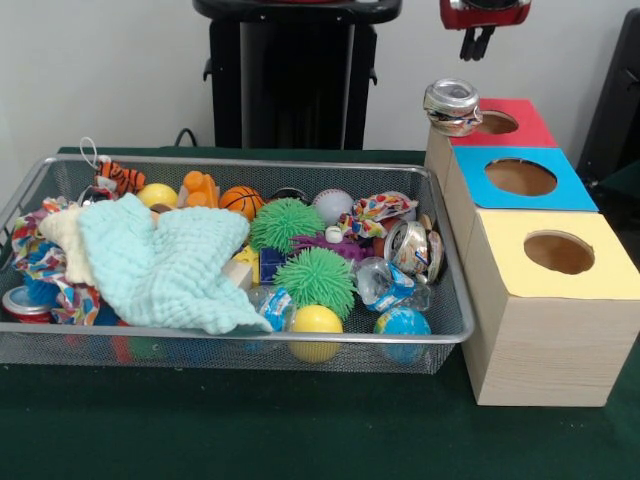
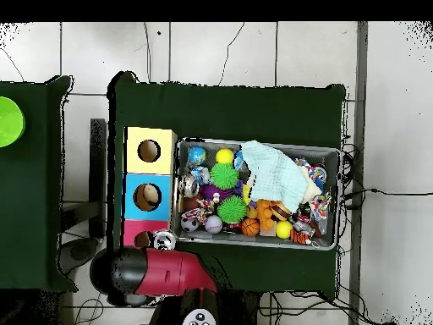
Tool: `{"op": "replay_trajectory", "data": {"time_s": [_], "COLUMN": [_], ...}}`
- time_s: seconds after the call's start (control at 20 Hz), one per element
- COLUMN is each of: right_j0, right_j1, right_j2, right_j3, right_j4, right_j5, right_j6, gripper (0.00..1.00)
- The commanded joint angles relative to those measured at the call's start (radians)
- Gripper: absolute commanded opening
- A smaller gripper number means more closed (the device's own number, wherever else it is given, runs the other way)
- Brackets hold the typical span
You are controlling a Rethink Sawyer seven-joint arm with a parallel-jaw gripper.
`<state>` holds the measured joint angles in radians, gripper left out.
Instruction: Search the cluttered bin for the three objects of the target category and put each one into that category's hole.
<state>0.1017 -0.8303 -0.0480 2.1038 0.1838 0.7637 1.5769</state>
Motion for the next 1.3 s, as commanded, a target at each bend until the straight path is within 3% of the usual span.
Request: {"op": "replay_trajectory", "data": {"time_s": [0.05, 1.3], "right_j0": [-0.042, -0.059], "right_j1": [0.049, 0.103], "right_j2": [0.077, 0.107], "right_j3": [0.068, 0.063], "right_j4": [0.009, 0.018], "right_j5": [-0.144, -0.238], "right_j6": [0.106, 0.115], "gripper": [0.0, 0.0]}}
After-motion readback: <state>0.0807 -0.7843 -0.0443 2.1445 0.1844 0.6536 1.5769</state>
